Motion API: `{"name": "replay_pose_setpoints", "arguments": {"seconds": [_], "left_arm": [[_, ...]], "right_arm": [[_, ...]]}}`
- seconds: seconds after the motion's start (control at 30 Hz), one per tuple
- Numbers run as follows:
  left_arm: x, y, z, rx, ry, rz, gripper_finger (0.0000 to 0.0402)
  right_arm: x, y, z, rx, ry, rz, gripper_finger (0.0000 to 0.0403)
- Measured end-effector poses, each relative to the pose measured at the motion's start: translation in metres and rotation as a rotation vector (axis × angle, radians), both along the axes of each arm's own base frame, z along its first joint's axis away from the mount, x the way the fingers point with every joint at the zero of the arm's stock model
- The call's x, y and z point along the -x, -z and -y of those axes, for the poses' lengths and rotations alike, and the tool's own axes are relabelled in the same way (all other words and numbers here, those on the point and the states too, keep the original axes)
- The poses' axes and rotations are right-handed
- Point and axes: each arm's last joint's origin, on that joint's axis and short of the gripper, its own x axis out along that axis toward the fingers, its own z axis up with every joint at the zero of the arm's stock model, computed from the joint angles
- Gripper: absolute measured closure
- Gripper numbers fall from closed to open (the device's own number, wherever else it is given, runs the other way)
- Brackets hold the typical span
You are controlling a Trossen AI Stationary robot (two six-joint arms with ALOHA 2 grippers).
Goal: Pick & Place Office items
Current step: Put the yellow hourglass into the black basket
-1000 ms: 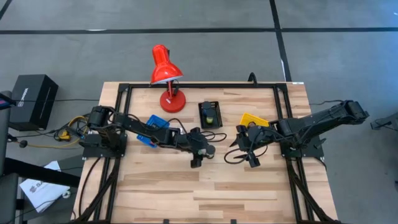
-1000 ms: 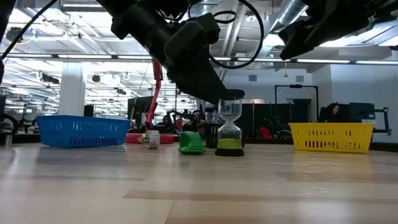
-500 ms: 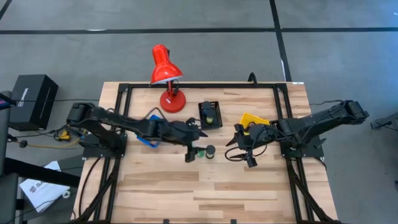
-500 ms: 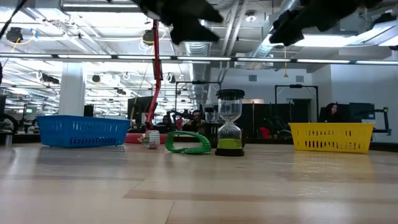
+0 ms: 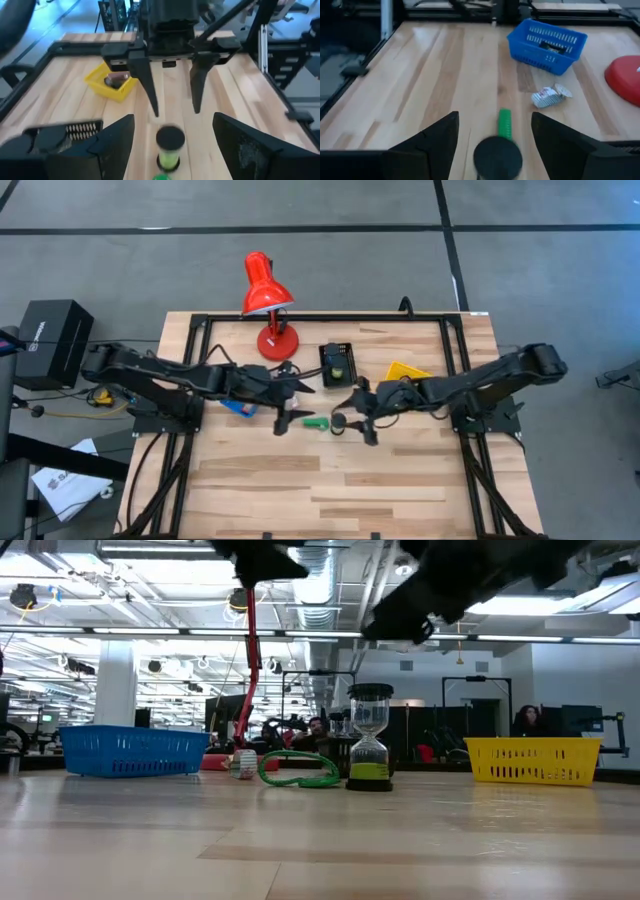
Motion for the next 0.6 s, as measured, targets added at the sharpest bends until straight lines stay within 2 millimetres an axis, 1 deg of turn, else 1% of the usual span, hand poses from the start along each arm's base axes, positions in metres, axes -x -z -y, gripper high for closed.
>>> {"name": "replay_pose_setpoints", "arguments": {"seconds": [0.1,0.23,0.43,0.5,0.6], "left_arm": [[0.01,0.009,-0.001,-0.002,0.0,-0.015,0.0137],[0.022,0.018,-0.003,-0.003,0.0,-0.025,0.0137],[0.036,0.029,-0.005,0.001,-0.002,-0.028,0.0137],[0.036,0.032,-0.005,0.002,-0.002,-0.025,0.0137],[0.04,0.036,-0.005,0.003,-0.003,-0.035,0.0137]], "right_arm": [[-0.009,0.012,0.004,-0.017,0.026,-0.015,0.0163],[-0.017,0.019,0.009,-0.01,0.045,-0.068,0.0163],[-0.029,0.026,0.003,0.016,0.019,-0.085,0.0163],[-0.027,0.029,0.001,0.036,0.0,-0.103,0.0163],[-0.029,0.03,0.0,0.029,-0.001,-0.094,0.0163]]}}
